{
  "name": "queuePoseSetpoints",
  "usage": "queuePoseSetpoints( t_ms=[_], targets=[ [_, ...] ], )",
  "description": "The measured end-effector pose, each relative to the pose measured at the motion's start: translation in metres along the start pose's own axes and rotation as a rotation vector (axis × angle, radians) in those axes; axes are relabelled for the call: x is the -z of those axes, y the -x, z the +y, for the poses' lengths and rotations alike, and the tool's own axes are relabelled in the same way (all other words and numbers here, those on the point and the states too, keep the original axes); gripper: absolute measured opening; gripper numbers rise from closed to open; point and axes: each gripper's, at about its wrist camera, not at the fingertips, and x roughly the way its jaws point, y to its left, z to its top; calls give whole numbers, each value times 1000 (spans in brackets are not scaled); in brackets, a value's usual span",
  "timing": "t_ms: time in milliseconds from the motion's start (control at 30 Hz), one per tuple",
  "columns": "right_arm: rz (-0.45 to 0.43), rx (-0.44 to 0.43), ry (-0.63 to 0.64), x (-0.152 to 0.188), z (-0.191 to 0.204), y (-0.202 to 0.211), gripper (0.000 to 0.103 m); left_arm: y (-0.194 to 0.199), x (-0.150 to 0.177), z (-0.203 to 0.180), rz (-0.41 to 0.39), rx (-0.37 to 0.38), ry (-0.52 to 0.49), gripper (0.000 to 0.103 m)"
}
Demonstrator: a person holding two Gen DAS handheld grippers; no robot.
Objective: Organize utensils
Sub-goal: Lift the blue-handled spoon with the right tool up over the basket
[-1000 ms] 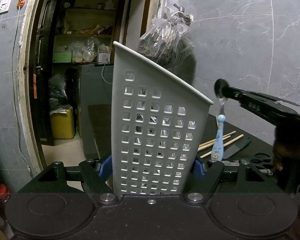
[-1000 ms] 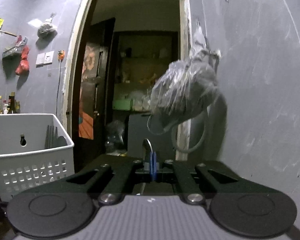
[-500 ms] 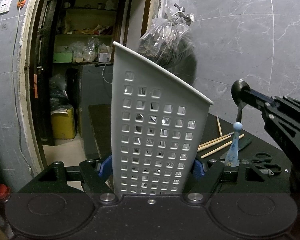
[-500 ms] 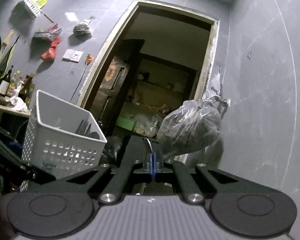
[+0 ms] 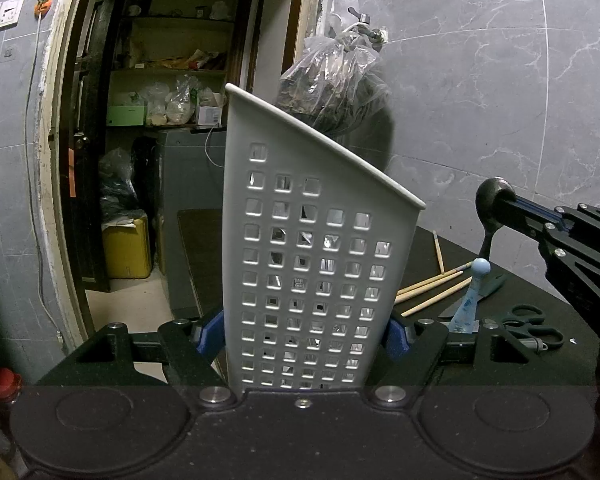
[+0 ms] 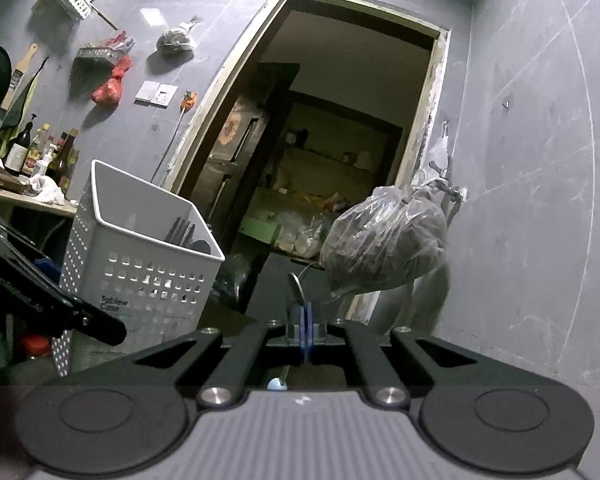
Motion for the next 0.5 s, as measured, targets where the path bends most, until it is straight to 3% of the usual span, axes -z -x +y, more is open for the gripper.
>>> queuePoseSetpoints(
  t_ms=[333,500],
  targets=[
    [58,10,-54,-5,-8,13,2,0,0,0,0,0,0,77],
    [46,21,-67,-9,-12,10,2,0,0,1,0,0,0,77]
  ],
)
